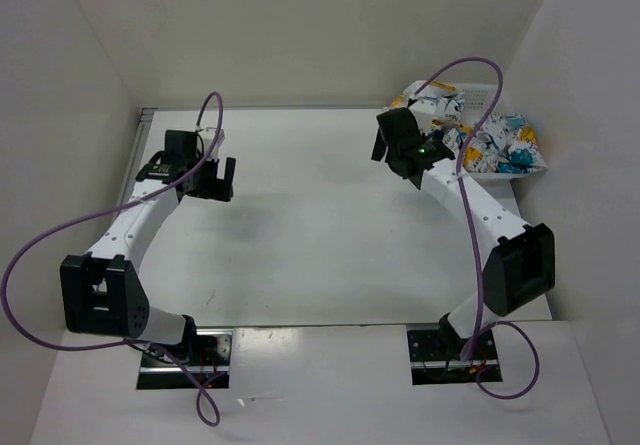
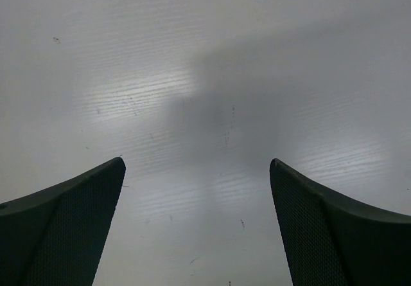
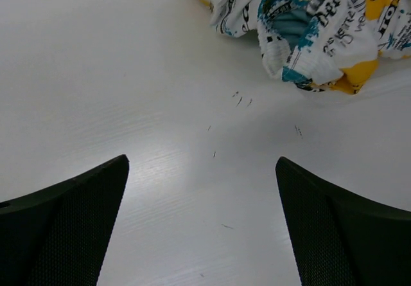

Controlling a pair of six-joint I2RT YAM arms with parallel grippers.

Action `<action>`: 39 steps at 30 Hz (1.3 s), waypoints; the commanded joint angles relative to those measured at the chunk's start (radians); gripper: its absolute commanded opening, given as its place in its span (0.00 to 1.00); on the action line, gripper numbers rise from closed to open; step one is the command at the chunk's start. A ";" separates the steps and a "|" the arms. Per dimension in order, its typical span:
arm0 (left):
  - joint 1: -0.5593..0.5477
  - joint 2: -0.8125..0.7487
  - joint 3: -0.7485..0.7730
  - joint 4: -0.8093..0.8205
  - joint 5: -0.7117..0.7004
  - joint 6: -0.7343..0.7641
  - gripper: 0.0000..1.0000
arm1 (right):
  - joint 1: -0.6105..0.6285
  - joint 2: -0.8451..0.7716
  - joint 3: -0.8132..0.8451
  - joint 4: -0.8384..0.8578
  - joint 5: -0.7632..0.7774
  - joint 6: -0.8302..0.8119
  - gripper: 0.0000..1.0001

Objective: Fold and stack the shorts
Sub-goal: Grab the shorts from the pile

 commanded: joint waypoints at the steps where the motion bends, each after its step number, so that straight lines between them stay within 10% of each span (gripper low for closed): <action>1: -0.002 0.011 0.015 0.006 0.035 0.003 1.00 | 0.009 -0.018 0.081 -0.021 0.132 0.045 1.00; 15: -0.002 0.020 0.015 0.006 0.046 0.003 1.00 | -0.388 0.119 0.192 -0.003 -0.339 0.014 0.92; 22: -0.002 0.031 0.024 -0.014 0.046 0.003 1.00 | -0.440 0.253 0.274 0.010 -0.382 0.014 0.65; 29: -0.002 0.031 0.024 -0.014 0.056 0.003 1.00 | -0.440 0.227 0.347 0.010 -0.373 0.025 0.00; 39: -0.002 0.031 0.119 -0.023 0.135 0.003 1.00 | -0.331 0.247 0.886 -0.021 -0.532 -0.027 0.00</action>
